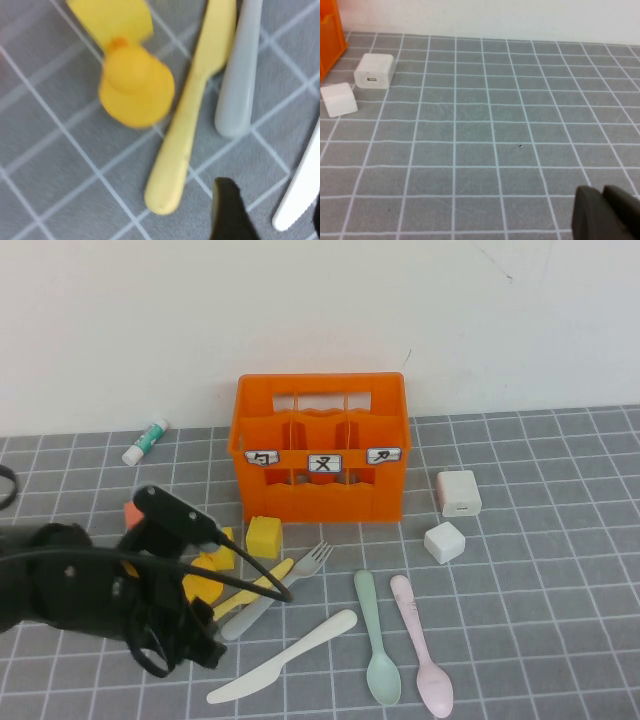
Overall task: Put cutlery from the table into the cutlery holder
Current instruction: Pick up the knife
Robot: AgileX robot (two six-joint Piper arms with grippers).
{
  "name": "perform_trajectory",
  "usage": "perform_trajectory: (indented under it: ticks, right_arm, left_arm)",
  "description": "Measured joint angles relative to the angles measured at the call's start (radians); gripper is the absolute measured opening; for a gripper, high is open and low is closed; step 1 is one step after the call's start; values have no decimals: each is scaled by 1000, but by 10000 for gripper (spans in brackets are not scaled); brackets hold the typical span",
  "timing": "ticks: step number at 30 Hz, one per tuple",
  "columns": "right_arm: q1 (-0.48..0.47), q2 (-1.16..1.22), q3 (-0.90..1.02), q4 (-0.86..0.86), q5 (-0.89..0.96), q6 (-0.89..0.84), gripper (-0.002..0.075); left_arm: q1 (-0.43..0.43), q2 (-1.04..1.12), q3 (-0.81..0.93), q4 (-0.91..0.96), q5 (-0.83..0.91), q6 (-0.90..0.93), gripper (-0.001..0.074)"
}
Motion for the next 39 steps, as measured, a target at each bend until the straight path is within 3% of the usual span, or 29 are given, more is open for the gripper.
perform_trajectory:
  ticks: [3, 9, 18, 33, 35, 39]
  right_arm:
    - [0, 0, 0, 0, 0, 0, 29]
    - [0, 0, 0, 0, 0, 0, 29]
    - [0, 0, 0, 0, 0, 0, 29]
    - [0, 0, 0, 0, 0, 0, 29]
    - [0, 0, 0, 0, 0, 0, 29]
    - [0, 0, 0, 0, 0, 0, 29]
  left_arm:
    - [0, 58, -16, -4, 23, 0, 347]
    - [0, 171, -119, 21, 86, -12, 320]
    - [0, 360, -348, 194, 300, -78, 313]
    - [0, 471, -411, 260, 277, -98, 311]
    - [0, 473, -411, 251, 281, -98, 288]
    - [-2, 471, -399, 236, 269, -100, 138]
